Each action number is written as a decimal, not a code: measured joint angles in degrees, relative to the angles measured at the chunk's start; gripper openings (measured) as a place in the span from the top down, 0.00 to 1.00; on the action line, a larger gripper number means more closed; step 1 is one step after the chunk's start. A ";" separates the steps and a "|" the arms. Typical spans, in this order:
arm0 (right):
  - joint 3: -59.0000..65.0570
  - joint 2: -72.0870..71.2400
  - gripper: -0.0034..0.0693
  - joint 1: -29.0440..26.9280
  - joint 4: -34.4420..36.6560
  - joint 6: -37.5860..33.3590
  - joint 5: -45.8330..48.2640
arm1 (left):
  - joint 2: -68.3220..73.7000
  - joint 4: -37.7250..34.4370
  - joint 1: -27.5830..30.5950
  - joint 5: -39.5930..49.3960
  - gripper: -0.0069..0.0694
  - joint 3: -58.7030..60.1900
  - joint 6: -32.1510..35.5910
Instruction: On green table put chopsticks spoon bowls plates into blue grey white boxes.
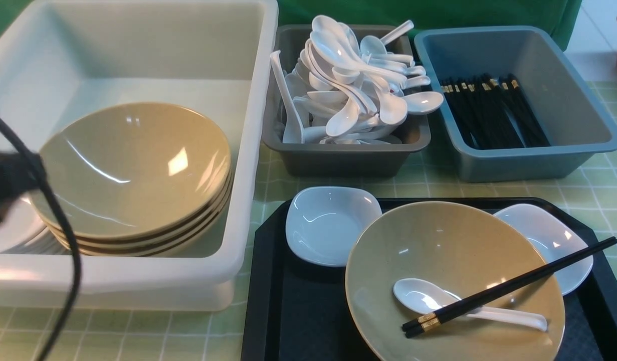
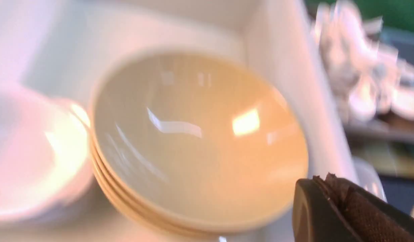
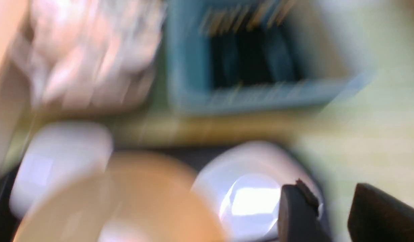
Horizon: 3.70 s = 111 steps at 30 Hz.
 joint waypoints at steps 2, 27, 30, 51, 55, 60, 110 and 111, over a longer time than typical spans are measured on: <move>-0.70 7.45 0.63 3.40 9.51 -19.27 7.40 | 0.31 -7.43 -2.55 0.86 0.91 3.70 6.51; -21.93 44.41 0.47 36.18 -30.99 -36.39 25.71 | 1.79 -33.77 -12.09 4.81 0.91 8.34 39.47; -21.93 44.48 0.47 36.25 -31.06 -36.66 25.71 | 1.79 -33.77 -12.09 4.75 0.91 8.34 39.60; -15.11 44.48 0.47 36.15 -31.34 -36.87 21.51 | 1.79 -33.77 -12.09 4.92 0.91 8.34 39.65; -14.98 44.48 0.47 34.73 -31.34 -36.81 20.13 | 1.79 -33.77 -12.09 4.92 0.91 8.34 39.65; -14.94 44.48 0.57 33.35 -31.34 -36.81 20.31 | 1.79 -33.77 -12.09 4.92 0.91 8.34 39.65; -43.69 53.55 0.80 -3.24 19.97 -26.20 2.28 | 19.11 -49.76 -12.09 7.87 0.91 -5.24 59.81; -45.21 56.39 0.80 -3.83 22.10 -26.05 0.89 | 19.69 -50.43 -12.09 8.22 0.91 -5.36 59.81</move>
